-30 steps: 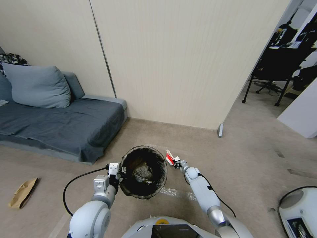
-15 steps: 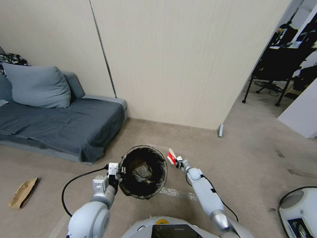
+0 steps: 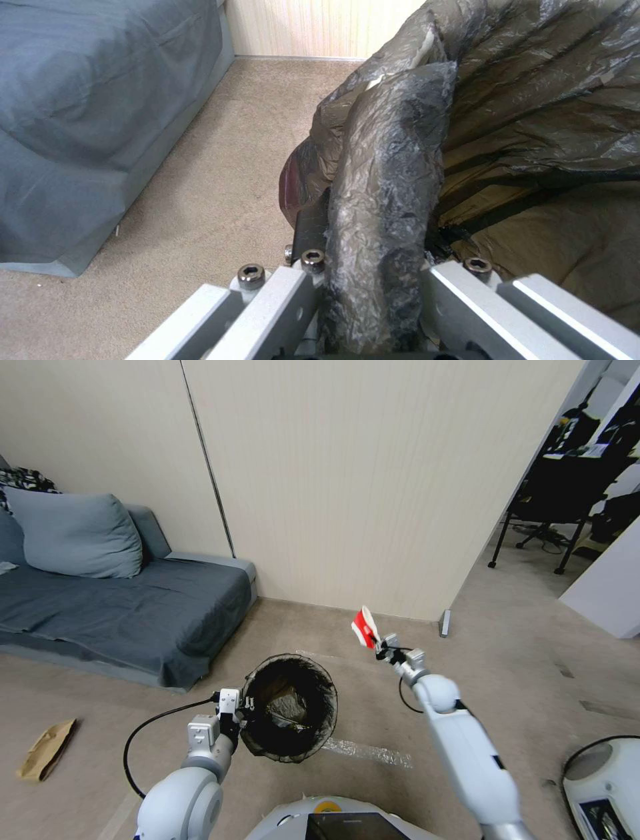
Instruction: Pick up the trash bin, then pick up the garbage from the floor and place it into the trash bin.
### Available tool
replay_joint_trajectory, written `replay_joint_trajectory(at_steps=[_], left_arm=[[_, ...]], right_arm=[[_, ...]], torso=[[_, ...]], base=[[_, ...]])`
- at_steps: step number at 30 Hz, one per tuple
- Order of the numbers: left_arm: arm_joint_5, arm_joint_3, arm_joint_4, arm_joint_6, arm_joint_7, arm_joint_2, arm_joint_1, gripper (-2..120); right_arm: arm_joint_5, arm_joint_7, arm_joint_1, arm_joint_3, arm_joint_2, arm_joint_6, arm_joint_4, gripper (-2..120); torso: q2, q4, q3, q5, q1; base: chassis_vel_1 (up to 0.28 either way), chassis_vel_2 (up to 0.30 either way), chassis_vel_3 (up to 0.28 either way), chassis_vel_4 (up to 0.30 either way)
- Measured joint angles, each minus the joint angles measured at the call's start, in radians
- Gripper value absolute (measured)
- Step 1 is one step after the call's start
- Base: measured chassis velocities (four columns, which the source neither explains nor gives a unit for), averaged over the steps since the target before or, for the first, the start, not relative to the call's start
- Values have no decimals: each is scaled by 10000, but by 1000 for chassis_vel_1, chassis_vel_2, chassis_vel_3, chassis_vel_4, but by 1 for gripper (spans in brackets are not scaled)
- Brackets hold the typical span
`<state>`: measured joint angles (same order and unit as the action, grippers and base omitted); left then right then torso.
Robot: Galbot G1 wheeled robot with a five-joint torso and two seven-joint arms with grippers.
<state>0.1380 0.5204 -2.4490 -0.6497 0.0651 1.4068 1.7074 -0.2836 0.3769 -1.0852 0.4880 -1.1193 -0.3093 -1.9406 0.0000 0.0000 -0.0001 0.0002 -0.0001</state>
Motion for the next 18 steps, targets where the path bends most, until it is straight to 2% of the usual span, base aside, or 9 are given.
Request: replay_joint_trajectory(at_steps=[2,11,18], left_arm=[[-7,-6,29,-16,1,0,-14,1],[-54,-47,36,-40,0,-21,-16,1],[-150,-79,9,-41,0,-6,16,1]], right_arm=[[-882,76,-124,65,390,-397,-1032,0],[-2318,403,-52,-146,1060,-1281,-2895,0],[-2528,83,-266,-1438,1042,-1609,-3716,0]], torso=[[0,0,0,-1,0],[-1,0,1,2,0],[0,1,0,-3,0]], base=[[0,0,0,0],[0,0,0,0],[0,0,0,0]])
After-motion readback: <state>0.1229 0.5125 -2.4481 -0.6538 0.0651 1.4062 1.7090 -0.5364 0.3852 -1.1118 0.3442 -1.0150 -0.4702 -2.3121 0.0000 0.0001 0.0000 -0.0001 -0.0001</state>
